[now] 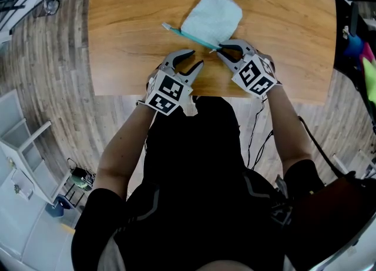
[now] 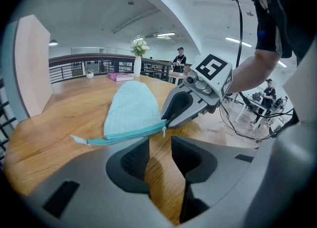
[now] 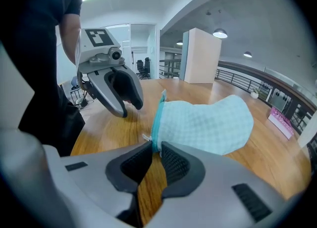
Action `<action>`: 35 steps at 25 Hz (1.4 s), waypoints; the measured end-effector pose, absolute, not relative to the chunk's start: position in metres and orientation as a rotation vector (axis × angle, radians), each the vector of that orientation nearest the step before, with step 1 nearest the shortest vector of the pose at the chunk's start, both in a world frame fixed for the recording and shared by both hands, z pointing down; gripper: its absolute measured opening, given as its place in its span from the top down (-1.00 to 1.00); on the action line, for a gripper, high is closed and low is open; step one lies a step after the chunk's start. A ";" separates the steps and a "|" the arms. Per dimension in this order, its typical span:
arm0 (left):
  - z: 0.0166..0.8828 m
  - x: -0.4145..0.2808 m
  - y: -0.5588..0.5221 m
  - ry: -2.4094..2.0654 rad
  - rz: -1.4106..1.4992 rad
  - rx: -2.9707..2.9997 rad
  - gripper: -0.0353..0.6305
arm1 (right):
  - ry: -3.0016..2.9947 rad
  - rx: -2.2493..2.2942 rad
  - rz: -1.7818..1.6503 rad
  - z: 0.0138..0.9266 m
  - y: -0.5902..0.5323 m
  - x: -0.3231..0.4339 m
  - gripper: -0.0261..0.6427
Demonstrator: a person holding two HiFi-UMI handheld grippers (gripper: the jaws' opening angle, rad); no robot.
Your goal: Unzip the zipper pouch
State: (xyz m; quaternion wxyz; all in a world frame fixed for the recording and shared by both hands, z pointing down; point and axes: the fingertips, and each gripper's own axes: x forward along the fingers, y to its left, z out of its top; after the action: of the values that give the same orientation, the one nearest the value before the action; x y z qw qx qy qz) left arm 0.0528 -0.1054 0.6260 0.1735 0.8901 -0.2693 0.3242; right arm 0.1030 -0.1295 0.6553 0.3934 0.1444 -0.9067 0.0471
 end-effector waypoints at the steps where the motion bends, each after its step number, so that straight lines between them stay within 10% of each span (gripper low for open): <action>1: 0.623 0.052 -0.106 -0.764 0.919 2.528 0.42 | -2.308 0.359 0.139 0.654 -0.129 0.101 0.73; 35: 0.378 0.040 -0.145 -0.669 0.572 2.930 0.50 | -2.658 0.702 0.504 0.398 -0.157 0.066 0.75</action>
State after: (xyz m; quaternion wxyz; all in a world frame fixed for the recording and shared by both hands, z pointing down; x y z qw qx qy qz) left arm 0.0400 -0.1454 0.3776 0.0410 0.9569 -0.2186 0.1867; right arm 0.0664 -0.1571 0.3978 0.1727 0.2473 -0.9368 0.1775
